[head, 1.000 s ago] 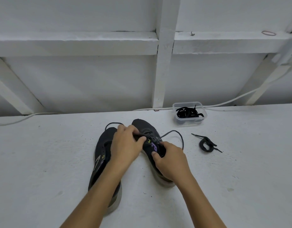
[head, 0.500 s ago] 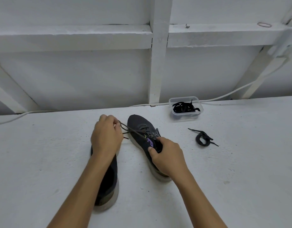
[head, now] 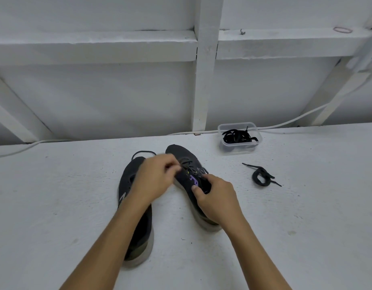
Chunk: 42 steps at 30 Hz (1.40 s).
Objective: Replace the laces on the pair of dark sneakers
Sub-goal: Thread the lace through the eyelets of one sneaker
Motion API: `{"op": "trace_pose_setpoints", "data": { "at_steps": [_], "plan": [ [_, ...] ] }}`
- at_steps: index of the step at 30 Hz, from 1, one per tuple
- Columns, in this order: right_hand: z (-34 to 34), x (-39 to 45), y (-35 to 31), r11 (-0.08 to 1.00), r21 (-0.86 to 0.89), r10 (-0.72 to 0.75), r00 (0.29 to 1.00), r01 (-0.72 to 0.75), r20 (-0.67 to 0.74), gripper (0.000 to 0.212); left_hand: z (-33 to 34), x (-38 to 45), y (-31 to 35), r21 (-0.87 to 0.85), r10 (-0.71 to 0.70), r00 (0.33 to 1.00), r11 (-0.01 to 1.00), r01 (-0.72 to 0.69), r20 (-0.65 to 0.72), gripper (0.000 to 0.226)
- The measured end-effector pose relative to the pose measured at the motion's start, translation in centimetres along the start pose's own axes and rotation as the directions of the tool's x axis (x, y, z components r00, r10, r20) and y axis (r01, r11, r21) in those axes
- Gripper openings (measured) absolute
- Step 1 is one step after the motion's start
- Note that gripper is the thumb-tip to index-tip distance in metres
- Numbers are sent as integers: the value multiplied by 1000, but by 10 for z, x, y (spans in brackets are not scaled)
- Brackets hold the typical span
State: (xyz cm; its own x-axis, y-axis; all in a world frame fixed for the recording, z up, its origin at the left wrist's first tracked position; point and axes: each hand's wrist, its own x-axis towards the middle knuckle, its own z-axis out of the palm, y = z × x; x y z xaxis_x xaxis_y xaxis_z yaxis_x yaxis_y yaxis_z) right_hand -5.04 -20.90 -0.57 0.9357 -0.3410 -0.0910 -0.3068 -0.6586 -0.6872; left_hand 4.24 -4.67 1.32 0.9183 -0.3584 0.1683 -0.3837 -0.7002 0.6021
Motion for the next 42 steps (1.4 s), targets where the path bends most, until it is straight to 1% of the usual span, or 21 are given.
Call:
{"op": "trace_pose_setpoints", "data": {
  "at_steps": [1, 2, 3, 4, 5, 6, 7, 8, 10, 12, 14, 18, 22, 25, 27, 30, 32, 36, 38, 40, 42],
  "plan": [
    [0, 0, 0, 1000, -1, 3, 1000, -3, 4, 30, -8, 0, -7, -68, -92, 987, 994, 84, -132, 8],
    [1, 0, -1, 1000, 2, 5, 1000, -5, 6, 32, -16, 0, -15, -112, -187, 952, 980, 164, -242, 9],
    [1, 0, -1, 1000, 4, 6, 1000, -6, 8, 32, -21, -1, -21, -120, -264, 915, 964, 238, -306, 9],
    [2, 0, -1, 1000, 2, 7, 1000, -7, 9, 32, -24, -2, -26, -78, -299, 896, 954, 290, -329, 7],
    [2, 1, -1, 1000, -4, 9, 1000, -9, 11, 31, -24, -4, -27, -5, -287, 903, 953, 301, -321, 4],
    [2, 1, -1, 1000, -10, 12, 1000, -12, 13, 30, -22, -6, -24, 64, -242, 927, 960, 271, -288, 10],
    [2, 1, -1, 1000, -14, 15, 1000, -14, 13, 29, -18, -9, -19, 103, -156, 959, 977, 185, -235, 20],
    [2, 1, -1, 1000, -17, 15, 1000, -15, 11, 28, -15, -11, -12, 110, -46, 984, 992, 65, -170, 28],
    [2, 1, -1, 1000, -27, 6, 1000, -6, 1, 27, -8, -12, 5, 111, 117, 993, 987, -116, -10, 32],
    [1, 1, -1, 999, -32, -6, 1000, 5, -3, 24, 2, -10, 19, 169, 150, 980, 971, -170, 128, 32],
    [1, 1, -1, 1000, -27, -10, 1000, 10, 3, 22, 12, -8, 28, 215, 114, 976, 965, -153, 184, 31],
    [1, 0, -1, 1000, -18, -7, 1000, 7, 0, 22, 18, -1, 30, 243, -28, 975, 970, -27, 221, 21],
    [0, 0, -4, 1000, -23, -3, 1000, 3, 3, 25, 18, -3, 26, 244, -33, 976, 970, -21, 217, 16],
    [-1, 0, -5, 1000, -19, 13, 1000, -13, 0, 26, 7, -7, 18, 222, -82, 987, 974, 51, 135, 10],
    [-1, -1, -5, 1000, -14, 26, 1000, -26, 4, 26, -6, -7, 10, 204, -141, 989, 970, 132, 33, 14],
    [-1, -1, -6, 999, -1, 40, 999, -40, 0, 26, -27, -8, 0, 173, -225, 961, 952, 252, -161, 13],
    [-1, -1, -7, 999, 9, 50, 999, -50, -1, 26, -36, -8, -4, 158, -268, 936, 938, 307, -228, 12],
    [-2, -2, -9, 994, 88, 69, 997, -72, 33, 24, -33, -16, 2, 124, -271, 946, 947, 295, -180, 11],
    [-6, -2, -8, 976, 177, 119, 991, -128, 61, 31, -25, -23, 10, 64, -244, 958, 965, 256, -152, 11],
    [-13, -2, -5, 943, 263, 183, 979, -202, 93, 47, -15, -29, 18, 4, -215, 975, 977, 215, -65, 12],
    [-19, -2, -2, 895, 354, 226, 960, -271, 164, 51, -5, -32, 26, -52, -207, 977, 976, 210, 52, 21]
  ]
}}
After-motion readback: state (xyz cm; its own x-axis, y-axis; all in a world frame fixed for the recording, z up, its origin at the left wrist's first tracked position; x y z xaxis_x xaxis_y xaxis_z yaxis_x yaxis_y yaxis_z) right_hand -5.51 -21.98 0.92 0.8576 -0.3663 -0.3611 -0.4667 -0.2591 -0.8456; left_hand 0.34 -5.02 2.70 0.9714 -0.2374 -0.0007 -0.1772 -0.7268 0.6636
